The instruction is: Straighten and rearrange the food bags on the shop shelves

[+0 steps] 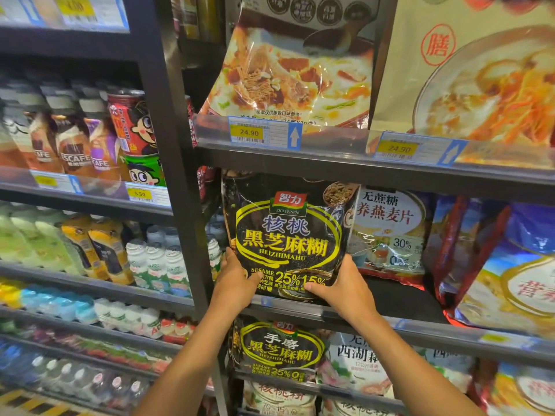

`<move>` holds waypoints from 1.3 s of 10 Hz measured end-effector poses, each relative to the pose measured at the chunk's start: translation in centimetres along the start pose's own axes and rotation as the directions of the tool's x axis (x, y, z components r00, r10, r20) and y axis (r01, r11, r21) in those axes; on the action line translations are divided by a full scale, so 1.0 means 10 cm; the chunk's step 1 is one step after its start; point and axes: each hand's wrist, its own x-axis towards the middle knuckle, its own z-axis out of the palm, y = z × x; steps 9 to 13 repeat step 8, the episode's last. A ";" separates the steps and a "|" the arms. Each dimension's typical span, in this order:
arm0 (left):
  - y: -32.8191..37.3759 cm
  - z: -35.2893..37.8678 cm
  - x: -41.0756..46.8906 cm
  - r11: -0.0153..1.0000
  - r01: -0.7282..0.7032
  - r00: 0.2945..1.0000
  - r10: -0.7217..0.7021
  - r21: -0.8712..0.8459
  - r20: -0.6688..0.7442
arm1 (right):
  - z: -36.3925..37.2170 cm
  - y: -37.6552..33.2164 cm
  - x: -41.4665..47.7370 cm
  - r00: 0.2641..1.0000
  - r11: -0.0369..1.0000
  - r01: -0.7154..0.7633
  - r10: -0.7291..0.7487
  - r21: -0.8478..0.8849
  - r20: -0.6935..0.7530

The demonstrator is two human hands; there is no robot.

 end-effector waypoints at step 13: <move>0.50 0.45 -1.51 0.877 -0.161 0.977 0.207 0.454 -0.054 | -1.06 0.87 -0.79 0.986 0.955 0.161 -0.141 -0.251 0.094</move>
